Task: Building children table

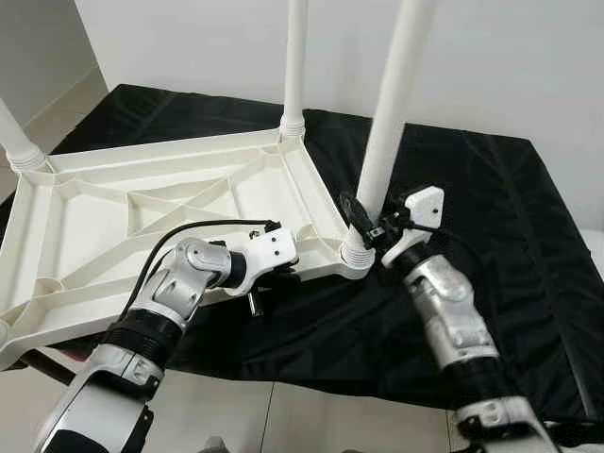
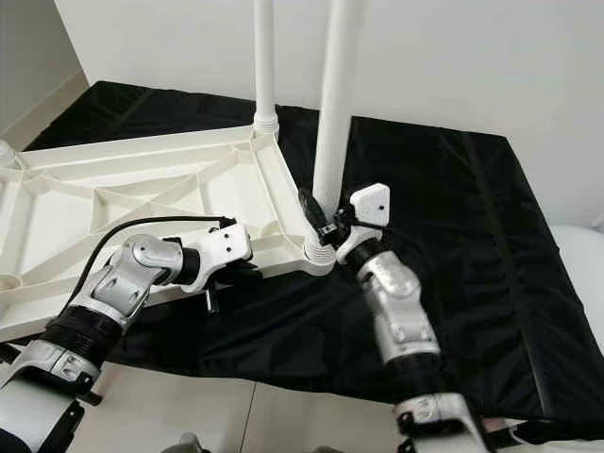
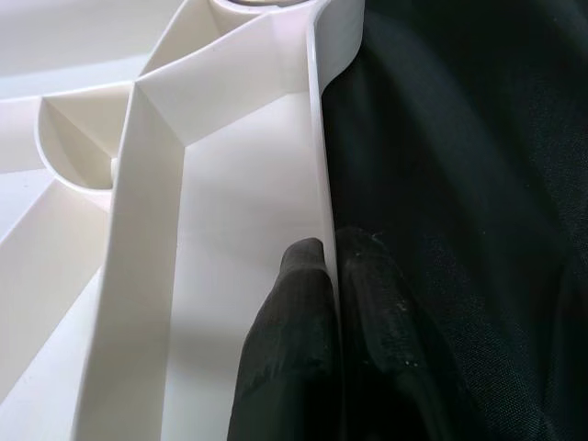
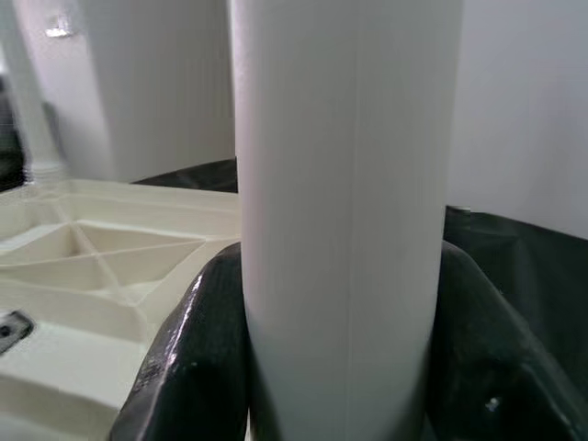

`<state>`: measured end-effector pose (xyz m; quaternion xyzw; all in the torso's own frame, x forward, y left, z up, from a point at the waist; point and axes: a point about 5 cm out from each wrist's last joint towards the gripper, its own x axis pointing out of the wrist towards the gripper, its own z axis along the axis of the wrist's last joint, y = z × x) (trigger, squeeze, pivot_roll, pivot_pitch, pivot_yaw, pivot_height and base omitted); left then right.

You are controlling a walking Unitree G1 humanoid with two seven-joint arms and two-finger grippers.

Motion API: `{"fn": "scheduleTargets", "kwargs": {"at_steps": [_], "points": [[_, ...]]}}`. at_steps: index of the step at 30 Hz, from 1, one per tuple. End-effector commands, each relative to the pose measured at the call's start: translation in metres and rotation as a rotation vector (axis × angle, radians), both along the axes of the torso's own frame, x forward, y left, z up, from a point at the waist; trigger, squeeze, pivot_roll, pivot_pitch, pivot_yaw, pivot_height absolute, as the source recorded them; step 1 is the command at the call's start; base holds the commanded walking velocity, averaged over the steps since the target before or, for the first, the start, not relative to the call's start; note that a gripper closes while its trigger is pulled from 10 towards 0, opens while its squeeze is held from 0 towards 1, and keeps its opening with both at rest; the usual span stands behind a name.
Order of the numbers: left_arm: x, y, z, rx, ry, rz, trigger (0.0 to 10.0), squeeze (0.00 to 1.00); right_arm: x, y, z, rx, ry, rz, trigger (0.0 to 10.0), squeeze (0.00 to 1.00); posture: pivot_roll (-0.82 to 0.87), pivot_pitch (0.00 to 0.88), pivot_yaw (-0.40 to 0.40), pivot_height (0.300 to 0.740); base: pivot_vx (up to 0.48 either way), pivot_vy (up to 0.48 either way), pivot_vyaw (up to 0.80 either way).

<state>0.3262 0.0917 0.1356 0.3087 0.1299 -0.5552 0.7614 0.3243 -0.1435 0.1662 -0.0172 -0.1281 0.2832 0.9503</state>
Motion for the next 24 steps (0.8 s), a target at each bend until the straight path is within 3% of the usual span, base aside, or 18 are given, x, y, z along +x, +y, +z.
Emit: {"fn": "scheduleTargets", "kwargs": {"at_steps": [1, 3, 14, 24], "points": [[0.008, 0.01, 0.01, -0.009, -0.106, 0.113, 10.0, 0.0, -0.003, -0.023, -0.034, -0.02, 0.19, 0.037, 10.0, 0.0, 0.01, 0.024, -0.025, 0.74, 0.0, 0.0, 0.0], [0.007, 0.01, 0.009, -0.009, -0.103, 0.108, 10.0, 0.0, -0.002, -0.03, -0.034, -0.042, 0.22, 0.131, 10.0, 0.0, 0.01, 0.023, -0.025, 0.74, 0.0, 0.0, 0.0], [0.002, 0.013, 0.008, -0.003, -0.097, 0.1, 10.0, 0.0, -0.007, -0.049, -0.038, -0.114, 0.281, 0.31, 10.0, 0.0, 0.02, 0.017, -0.021, 0.74, 0.0, 0.0, 0.0], [0.0, 0.011, 0.01, -0.013, -0.099, 0.091, 10.0, 0.0, -0.007, -0.051, -0.053, -0.095, 0.34, 0.329, 10.0, 0.0, 0.01, 0.011, -0.02, 0.74, 0.0, 0.0, 0.0]]}}
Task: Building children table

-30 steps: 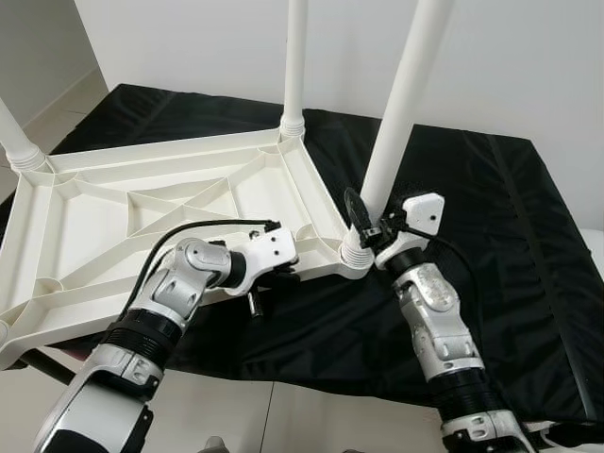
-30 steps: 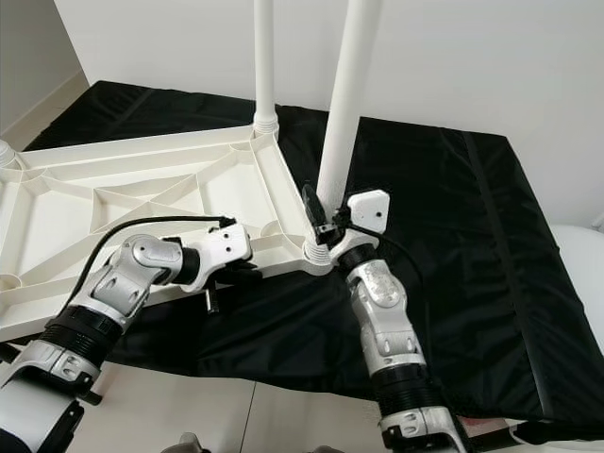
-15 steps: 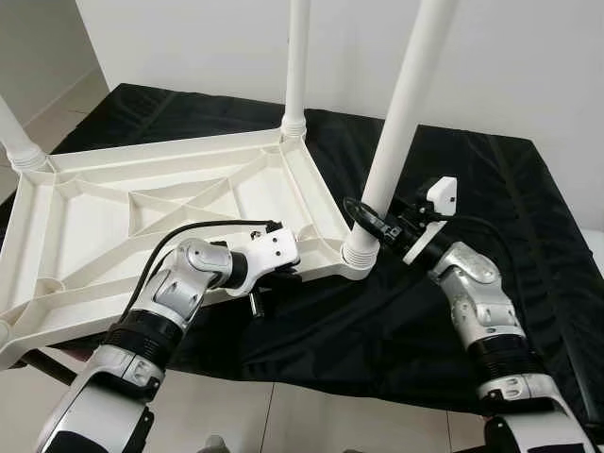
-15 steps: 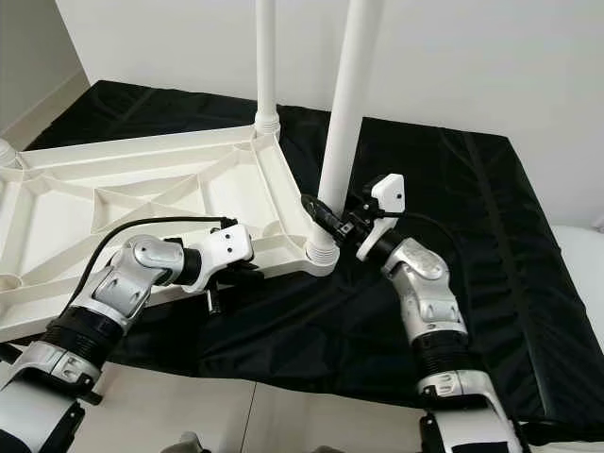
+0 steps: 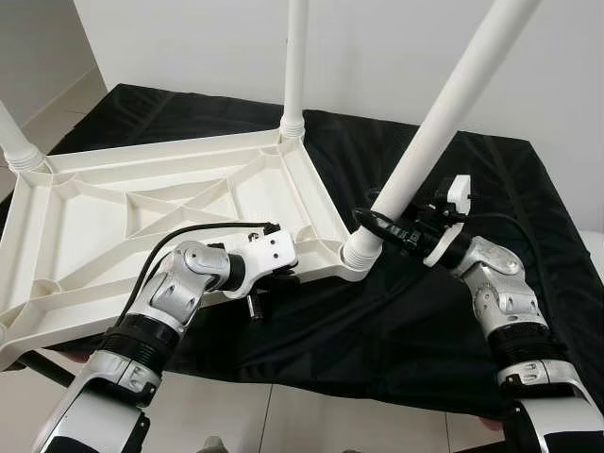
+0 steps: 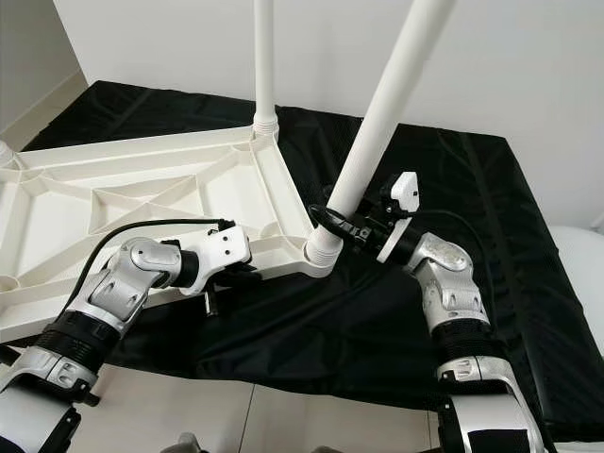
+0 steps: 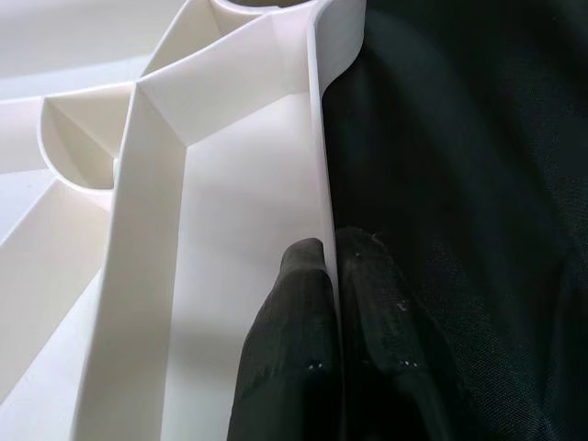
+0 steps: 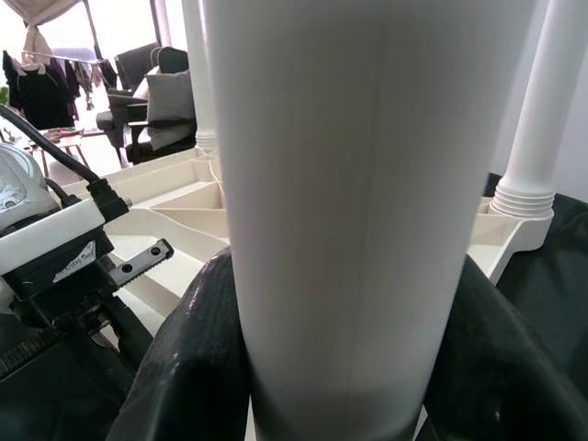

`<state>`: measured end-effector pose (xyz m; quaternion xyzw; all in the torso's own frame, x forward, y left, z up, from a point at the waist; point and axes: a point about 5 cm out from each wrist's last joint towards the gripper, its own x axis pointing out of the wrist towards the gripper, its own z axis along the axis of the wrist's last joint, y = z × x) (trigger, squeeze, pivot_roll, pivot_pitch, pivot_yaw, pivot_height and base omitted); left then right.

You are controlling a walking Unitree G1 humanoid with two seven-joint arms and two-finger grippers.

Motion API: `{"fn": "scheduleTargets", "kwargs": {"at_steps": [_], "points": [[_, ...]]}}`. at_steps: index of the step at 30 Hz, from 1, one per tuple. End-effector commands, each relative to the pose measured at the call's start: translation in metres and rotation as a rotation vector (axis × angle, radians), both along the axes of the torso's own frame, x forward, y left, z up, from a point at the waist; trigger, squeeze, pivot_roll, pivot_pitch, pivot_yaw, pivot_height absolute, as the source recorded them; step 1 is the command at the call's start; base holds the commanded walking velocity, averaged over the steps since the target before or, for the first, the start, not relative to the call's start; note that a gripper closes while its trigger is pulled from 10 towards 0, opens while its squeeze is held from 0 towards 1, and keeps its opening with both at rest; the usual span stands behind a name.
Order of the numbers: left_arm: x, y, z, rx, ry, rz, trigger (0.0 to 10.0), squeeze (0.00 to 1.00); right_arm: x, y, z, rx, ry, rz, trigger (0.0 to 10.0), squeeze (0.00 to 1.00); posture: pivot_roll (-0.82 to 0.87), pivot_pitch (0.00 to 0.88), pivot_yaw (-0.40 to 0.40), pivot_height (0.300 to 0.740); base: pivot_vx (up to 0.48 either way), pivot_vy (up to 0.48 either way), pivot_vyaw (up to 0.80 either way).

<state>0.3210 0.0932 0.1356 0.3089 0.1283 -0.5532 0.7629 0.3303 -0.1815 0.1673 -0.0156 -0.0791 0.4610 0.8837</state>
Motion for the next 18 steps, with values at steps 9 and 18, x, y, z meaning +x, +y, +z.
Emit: {"fn": "scheduleTargets", "kwargs": {"at_steps": [9, 18], "points": [[0.004, 0.007, 0.012, -0.018, -0.094, 0.084, 10.0, 0.0, -0.008, -0.007, -0.059, -0.053, 0.285, -0.059, 10.0, 0.0, 0.02, 0.022, -0.021, 0.74, 0.0, 0.0, 0.0], [0.001, 0.006, 0.014, -0.036, -0.101, 0.09, 10.0, 0.0, -0.003, 0.002, -0.06, -0.044, 0.251, -0.066, 10.0, 0.0, 0.02, 0.033, -0.023, 0.74, 0.0, 0.0, 0.0]]}}
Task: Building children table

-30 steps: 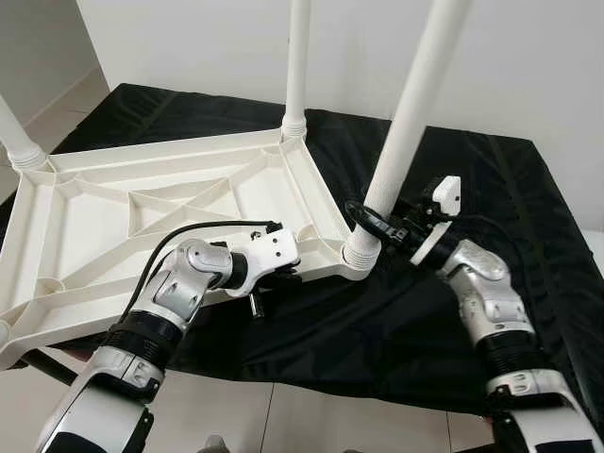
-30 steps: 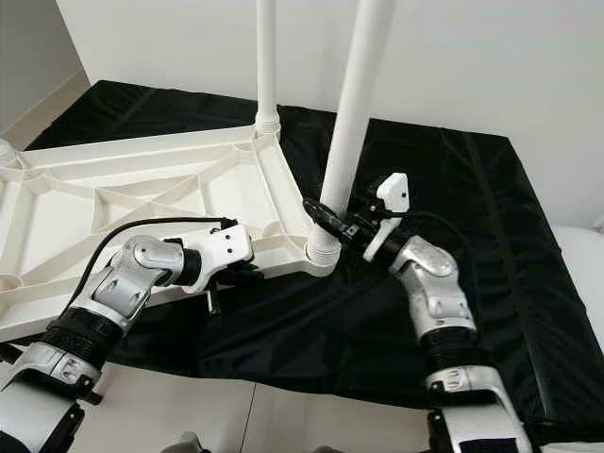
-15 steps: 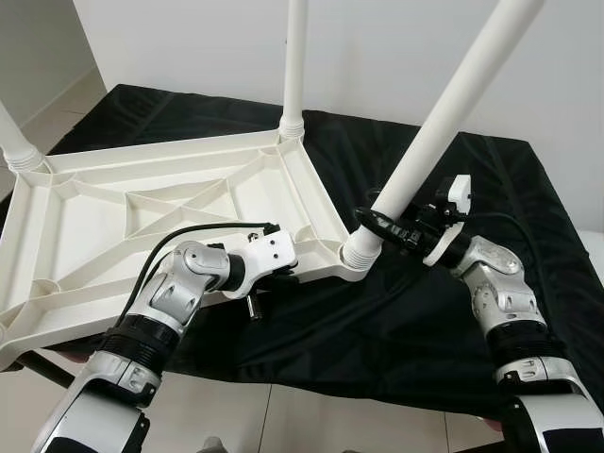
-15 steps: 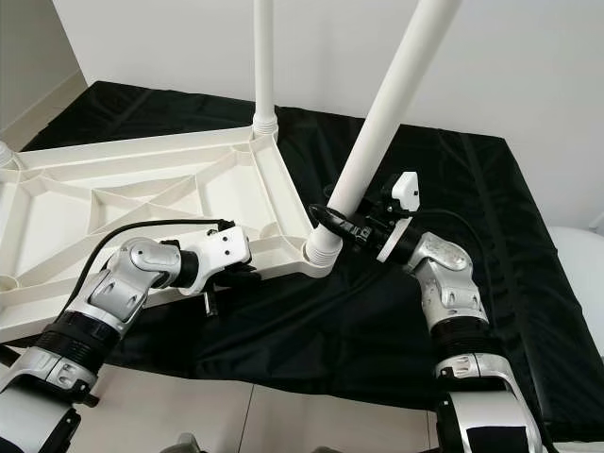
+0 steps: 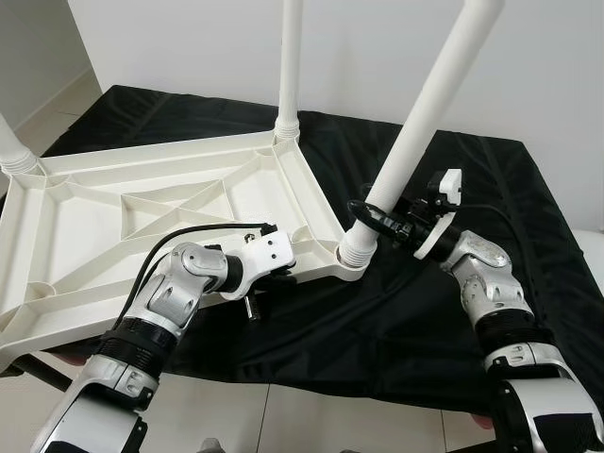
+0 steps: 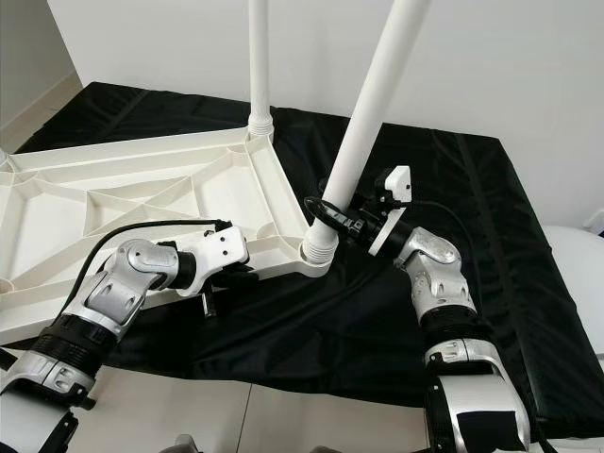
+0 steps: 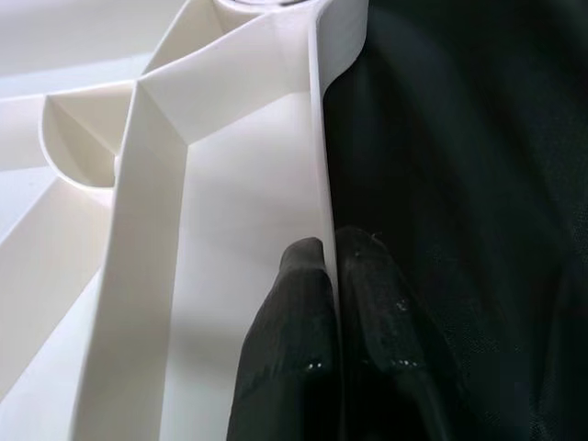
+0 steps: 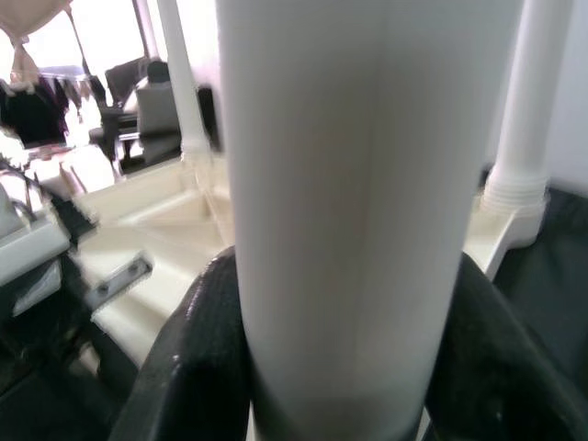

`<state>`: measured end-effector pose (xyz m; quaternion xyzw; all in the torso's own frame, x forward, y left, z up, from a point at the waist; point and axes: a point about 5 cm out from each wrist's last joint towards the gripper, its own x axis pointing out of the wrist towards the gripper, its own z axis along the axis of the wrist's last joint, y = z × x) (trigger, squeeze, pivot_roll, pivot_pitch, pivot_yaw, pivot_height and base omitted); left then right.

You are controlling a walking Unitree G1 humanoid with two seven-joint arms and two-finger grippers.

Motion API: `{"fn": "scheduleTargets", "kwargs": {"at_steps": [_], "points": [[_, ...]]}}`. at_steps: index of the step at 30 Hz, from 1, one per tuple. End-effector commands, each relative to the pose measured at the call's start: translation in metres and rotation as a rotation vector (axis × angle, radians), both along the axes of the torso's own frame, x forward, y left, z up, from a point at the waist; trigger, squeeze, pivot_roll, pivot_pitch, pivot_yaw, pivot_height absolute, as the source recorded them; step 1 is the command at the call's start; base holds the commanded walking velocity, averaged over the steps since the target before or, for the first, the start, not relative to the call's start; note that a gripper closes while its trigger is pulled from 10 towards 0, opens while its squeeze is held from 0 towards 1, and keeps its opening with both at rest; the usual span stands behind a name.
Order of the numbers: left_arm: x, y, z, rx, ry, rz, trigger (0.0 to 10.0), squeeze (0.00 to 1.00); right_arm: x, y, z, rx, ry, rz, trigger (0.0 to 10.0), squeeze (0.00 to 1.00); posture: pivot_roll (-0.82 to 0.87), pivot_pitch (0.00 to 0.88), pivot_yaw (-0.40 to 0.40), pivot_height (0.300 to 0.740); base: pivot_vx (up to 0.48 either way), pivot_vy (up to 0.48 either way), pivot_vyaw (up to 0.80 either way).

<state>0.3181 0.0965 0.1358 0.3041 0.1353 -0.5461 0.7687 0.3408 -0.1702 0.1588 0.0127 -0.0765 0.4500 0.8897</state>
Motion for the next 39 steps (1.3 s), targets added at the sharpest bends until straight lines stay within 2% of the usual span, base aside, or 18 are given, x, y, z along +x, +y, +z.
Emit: {"fn": "scheduleTargets", "kwargs": {"at_steps": [1, 14, 25, 27, 32, 39], "points": [[0.004, 0.003, 0.014, -0.033, -0.112, 0.067, 10.0, 0.0, -0.014, -0.008, -0.046, -0.041, 0.204, -0.019, 10.0, 0.0, 0.02, 0.034, -0.022, 0.74, 0.0, 0.0, 0.0], [0.005, 0.003, 0.016, -0.022, -0.11, 0.062, 10.0, 0.0, -0.013, -0.014, -0.045, -0.062, 0.199, -0.03, 10.0, 0.0, 0.02, 0.035, -0.017, 0.74, 0.0, 0.0, 0.0], [0.004, 0.003, 0.016, -0.023, -0.113, 0.06, 10.0, 0.0, -0.01, -0.006, -0.045, -0.088, 0.198, -0.007, 10.0, 0.0, 0.02, 0.034, -0.019, 0.74, 0.0, 0.0, 0.0], [0.004, 0.003, 0.017, -0.022, -0.115, 0.063, 10.0, 0.0, -0.008, -0.004, -0.046, -0.136, 0.237, 0.005, 10.0, 0.0, 0.02, 0.034, -0.02, 0.74, 0.0, 0.0, 0.0], [0.005, 0.003, 0.017, -0.022, -0.117, 0.066, 10.0, 0.0, -0.002, -0.007, -0.043, -0.159, 0.285, -0.016, 10.0, 0.0, 0.02, 0.034, -0.02, 0.74, 0.0, 0.0, 0.0], [0.005, 0.003, 0.017, -0.024, -0.12, 0.064, 10.0, 0.0, 0.001, 0.0, -0.041, -0.167, 0.275, -0.014, 10.0, 0.0, 0.02, 0.033, -0.021, 0.74, 0.0, 0.0, 0.0]]}}
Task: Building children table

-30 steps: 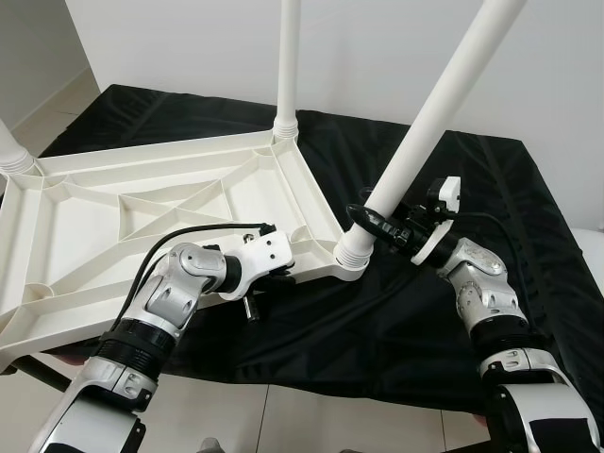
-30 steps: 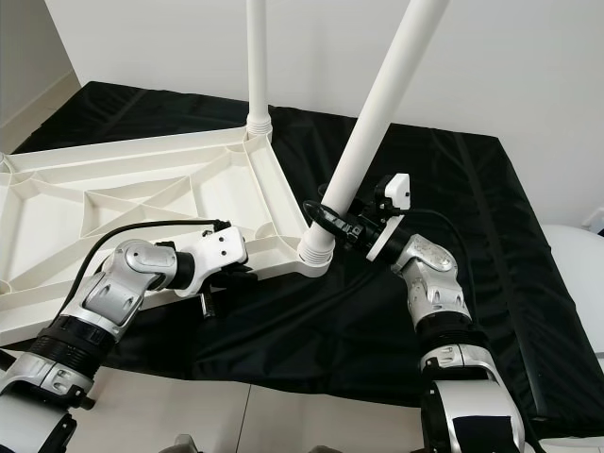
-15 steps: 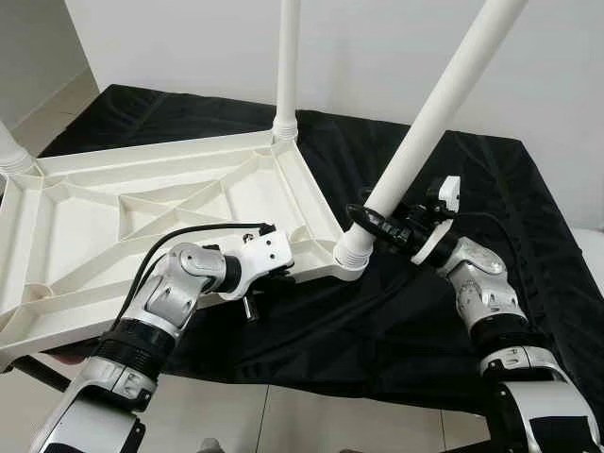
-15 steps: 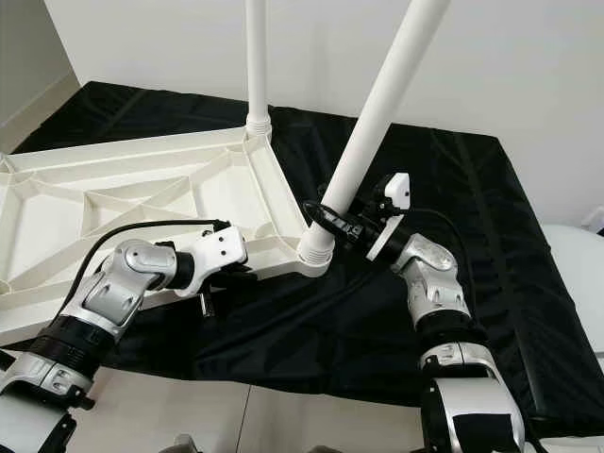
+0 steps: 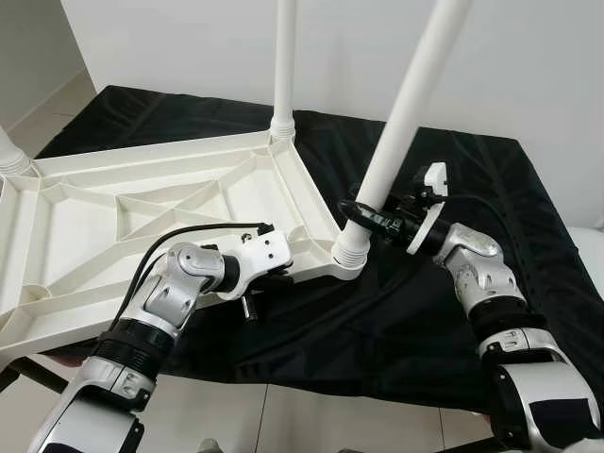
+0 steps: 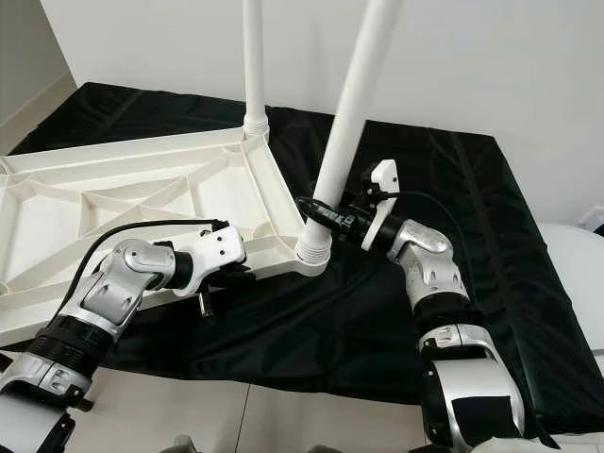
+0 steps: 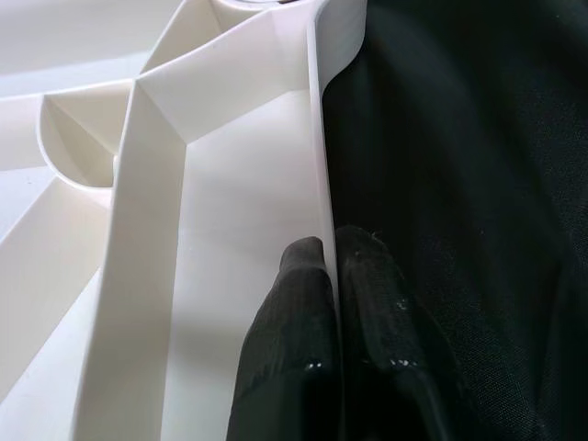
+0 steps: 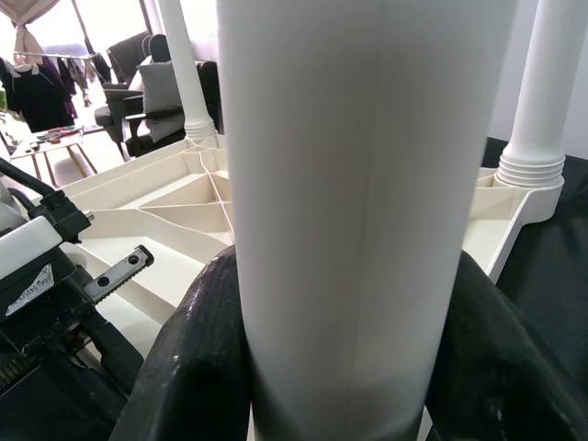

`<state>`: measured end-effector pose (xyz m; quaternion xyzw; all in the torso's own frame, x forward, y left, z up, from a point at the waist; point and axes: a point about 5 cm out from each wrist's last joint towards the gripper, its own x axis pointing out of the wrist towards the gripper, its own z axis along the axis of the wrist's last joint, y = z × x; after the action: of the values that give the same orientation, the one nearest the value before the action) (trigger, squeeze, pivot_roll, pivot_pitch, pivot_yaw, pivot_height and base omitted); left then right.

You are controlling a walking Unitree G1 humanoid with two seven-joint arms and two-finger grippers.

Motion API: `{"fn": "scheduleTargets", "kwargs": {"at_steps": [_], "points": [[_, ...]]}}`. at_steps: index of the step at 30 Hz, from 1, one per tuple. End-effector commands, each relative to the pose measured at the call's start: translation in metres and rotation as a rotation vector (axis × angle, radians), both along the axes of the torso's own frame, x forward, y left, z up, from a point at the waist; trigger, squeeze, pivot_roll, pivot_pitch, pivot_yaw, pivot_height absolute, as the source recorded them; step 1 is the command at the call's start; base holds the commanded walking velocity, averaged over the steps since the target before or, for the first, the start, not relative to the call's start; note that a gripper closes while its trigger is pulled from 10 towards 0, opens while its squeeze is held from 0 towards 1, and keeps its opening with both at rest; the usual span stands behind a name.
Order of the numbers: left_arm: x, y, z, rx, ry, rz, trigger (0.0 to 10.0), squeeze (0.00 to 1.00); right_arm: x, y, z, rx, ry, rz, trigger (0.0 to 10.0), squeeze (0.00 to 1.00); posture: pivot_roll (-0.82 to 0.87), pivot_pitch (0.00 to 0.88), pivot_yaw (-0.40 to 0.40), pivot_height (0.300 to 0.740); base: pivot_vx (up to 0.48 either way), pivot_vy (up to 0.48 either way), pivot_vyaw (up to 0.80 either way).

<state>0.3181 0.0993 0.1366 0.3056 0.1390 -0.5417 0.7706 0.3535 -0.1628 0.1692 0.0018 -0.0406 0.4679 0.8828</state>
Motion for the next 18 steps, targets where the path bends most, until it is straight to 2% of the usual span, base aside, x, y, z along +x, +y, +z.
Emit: {"fn": "scheduleTargets", "kwargs": {"at_steps": [1, 9, 14, 18], "points": [[0.0049, -0.0002, 0.0157, -0.03, -0.121, 0.053, 10.0, 0.0, -0.0118, -0.0078, -0.0516, -0.119, 0.219, -0.054, 10.0, 0.0, 0.02, 0.033, -0.021, 0.74, 0.0, 0.0, 0.0], [0.0047, 0.0009, 0.0156, -0.026, -0.12, 0.056, 10.0, 0.0, -0.0116, -0.0026, -0.0512, -0.102, 0.19, -0.055, 10.0, 0.0, 0.02, 0.032, -0.02, 0.74, 0.0, 0.0, 0.0], [0.0046, 0.0016, 0.0156, -0.021, -0.121, 0.054, 10.0, 0.0, -0.0136, -0.0009, -0.0571, -0.127, 0.205, -0.06, 10.0, 0.0, 0.02, 0.031, -0.019, 0.74, 0.0, 0.0, 0.0], [0.0051, 0.0014, 0.0161, -0.021, -0.124, 0.054, 10.0, 0.0, -0.0149, 0.0009, -0.0573, -0.103, 0.188, -0.083, 10.0, 0.0, 0.02, 0.026, -0.021, 0.74, 0.0, 0.0, 0.0]]}}
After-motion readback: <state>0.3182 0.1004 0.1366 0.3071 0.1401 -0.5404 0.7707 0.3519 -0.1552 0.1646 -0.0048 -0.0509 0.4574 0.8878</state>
